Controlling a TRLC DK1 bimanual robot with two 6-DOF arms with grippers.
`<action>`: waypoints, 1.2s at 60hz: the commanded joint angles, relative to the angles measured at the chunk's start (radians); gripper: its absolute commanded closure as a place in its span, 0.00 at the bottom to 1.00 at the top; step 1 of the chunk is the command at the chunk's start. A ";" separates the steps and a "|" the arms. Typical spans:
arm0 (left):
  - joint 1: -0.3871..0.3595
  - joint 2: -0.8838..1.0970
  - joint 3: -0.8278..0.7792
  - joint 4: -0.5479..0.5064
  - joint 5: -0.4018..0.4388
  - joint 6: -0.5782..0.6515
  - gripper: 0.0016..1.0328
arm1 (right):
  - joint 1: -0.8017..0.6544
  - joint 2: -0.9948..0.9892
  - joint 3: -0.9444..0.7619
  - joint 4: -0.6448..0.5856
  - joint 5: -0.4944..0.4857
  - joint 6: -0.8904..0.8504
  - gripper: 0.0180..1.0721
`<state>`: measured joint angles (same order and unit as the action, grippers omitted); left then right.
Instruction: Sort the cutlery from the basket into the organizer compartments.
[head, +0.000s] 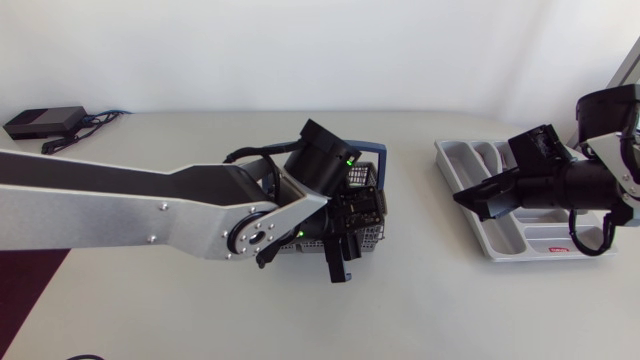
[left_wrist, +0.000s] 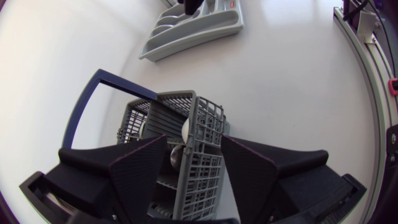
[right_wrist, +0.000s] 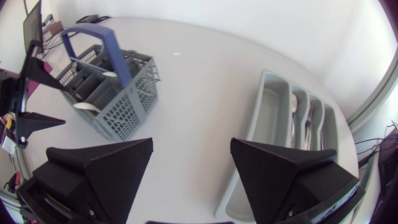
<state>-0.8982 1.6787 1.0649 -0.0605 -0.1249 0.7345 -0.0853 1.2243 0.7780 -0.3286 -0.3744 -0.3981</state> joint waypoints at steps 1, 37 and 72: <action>0.007 0.030 0.032 0.019 -0.009 0.031 0.43 | 0.042 -0.085 -0.057 -0.053 -0.038 -0.030 0.14; 0.048 0.090 0.083 0.062 -0.018 0.082 0.54 | 0.305 -0.404 -0.243 -0.168 -0.067 -0.056 0.13; 0.042 0.119 0.127 0.047 -0.019 0.103 0.55 | 0.343 -0.402 -0.258 -0.156 -0.055 -0.047 0.13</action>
<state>-0.8585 1.7691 1.1568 -0.0032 -0.1368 0.8097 0.2501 0.8272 0.5522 -0.4904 -0.4374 -0.4496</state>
